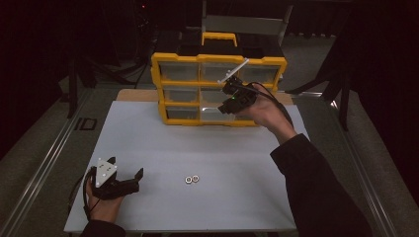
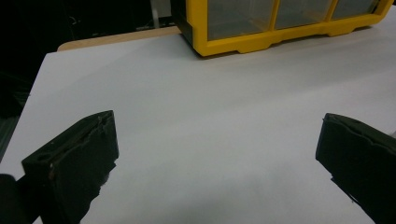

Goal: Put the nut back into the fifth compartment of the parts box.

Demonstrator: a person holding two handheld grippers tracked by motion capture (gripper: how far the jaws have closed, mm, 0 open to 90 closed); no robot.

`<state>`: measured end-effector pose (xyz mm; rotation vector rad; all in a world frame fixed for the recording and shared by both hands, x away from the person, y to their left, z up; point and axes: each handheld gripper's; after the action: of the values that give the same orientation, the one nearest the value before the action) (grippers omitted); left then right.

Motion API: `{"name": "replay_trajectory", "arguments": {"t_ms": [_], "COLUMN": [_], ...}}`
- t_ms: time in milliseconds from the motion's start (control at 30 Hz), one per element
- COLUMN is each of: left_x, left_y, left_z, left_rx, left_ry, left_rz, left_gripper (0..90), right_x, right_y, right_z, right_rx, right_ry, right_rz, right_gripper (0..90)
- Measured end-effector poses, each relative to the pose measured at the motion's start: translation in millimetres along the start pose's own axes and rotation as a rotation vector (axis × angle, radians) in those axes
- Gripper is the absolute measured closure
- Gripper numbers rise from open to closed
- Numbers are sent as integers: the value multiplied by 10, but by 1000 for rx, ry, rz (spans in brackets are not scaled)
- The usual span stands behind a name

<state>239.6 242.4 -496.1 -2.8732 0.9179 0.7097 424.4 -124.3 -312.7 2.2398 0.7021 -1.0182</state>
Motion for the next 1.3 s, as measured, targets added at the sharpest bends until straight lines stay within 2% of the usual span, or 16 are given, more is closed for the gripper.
{"name": "replay_trajectory", "arguments": {"t_ms": [300, 333, 600, 1300], "left_x": [1, 1, 3, 4], "left_y": [0, -1, 0, -2], "left_z": [0, 0, 0, 0], "left_rx": [0, -1, 2, 0], "left_ry": [-2, -1, -5, -5], "left_rz": [0, 0, 0, -1], "left_gripper": [0, 0, 0, 0], "right_x": [31, 50, 107, 173], "right_y": [88, 110, 168, 238], "right_z": [-38, -42, -58, -88], "right_rx": [47, 68, 122, 156], "right_ry": [-5, -11, -31, -59], "right_rz": [22, 26, 50, 61], "right_gripper": [703, 703, 702, 697]}}
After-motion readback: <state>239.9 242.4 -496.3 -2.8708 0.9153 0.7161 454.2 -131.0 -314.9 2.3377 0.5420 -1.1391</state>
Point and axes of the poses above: each handheld gripper's, and its own axes: x roughly forward along the jaws, z roughly out of its underside, y roughly to its right, and after that the axes turned 15 degrees about z, right-handed
